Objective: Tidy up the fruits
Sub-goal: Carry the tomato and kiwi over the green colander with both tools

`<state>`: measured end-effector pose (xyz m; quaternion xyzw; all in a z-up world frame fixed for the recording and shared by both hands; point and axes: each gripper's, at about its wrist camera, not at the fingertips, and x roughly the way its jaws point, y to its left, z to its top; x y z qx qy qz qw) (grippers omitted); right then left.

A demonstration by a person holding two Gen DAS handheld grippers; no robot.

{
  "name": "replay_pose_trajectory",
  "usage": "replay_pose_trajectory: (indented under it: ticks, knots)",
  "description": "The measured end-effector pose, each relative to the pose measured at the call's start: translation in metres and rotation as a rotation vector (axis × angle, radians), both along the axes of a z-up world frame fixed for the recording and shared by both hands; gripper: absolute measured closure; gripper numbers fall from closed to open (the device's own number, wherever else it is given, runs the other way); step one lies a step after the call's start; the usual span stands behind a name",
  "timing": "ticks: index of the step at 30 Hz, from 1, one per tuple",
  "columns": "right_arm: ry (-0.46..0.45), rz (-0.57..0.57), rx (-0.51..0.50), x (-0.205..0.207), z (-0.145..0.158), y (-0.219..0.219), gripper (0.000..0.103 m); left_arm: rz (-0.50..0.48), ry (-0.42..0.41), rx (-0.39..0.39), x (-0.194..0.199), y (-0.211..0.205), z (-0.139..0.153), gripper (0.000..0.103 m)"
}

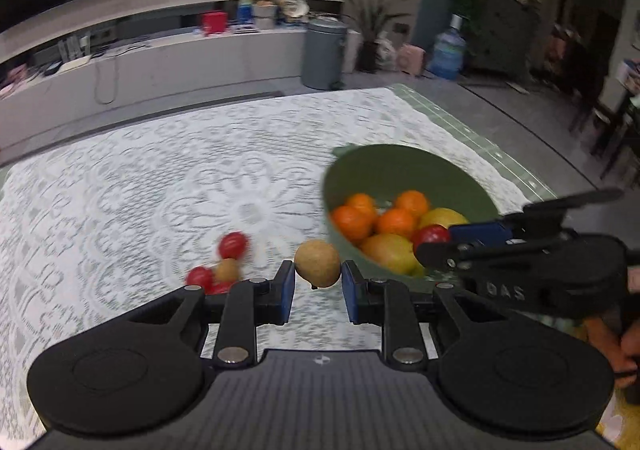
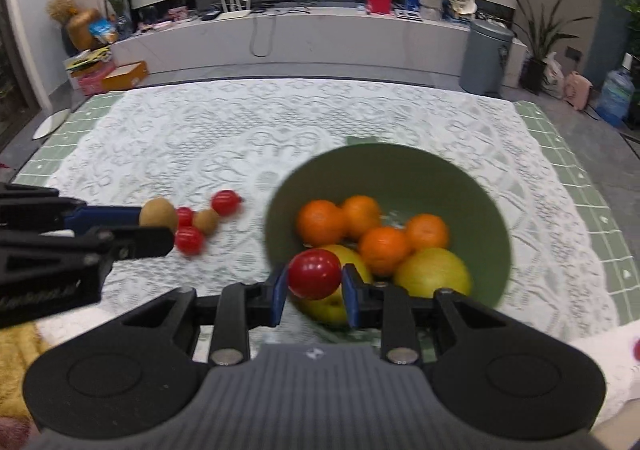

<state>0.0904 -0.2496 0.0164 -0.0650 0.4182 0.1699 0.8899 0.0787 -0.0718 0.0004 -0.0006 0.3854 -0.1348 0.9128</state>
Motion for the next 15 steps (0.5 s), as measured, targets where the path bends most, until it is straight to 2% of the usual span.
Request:
replay_pose_trajectory:
  ticks: [8,15]
  knots:
    - [0.051,-0.029,-0.049,0.013,-0.008,-0.017,0.077,-0.087,0.052,0.053,0.021,-0.031,-0.006,0.075]
    - [0.135,-0.038,-0.042,0.027,-0.021,-0.021,0.077,-0.126,0.112,0.104,0.041,-0.043,-0.015,0.075]
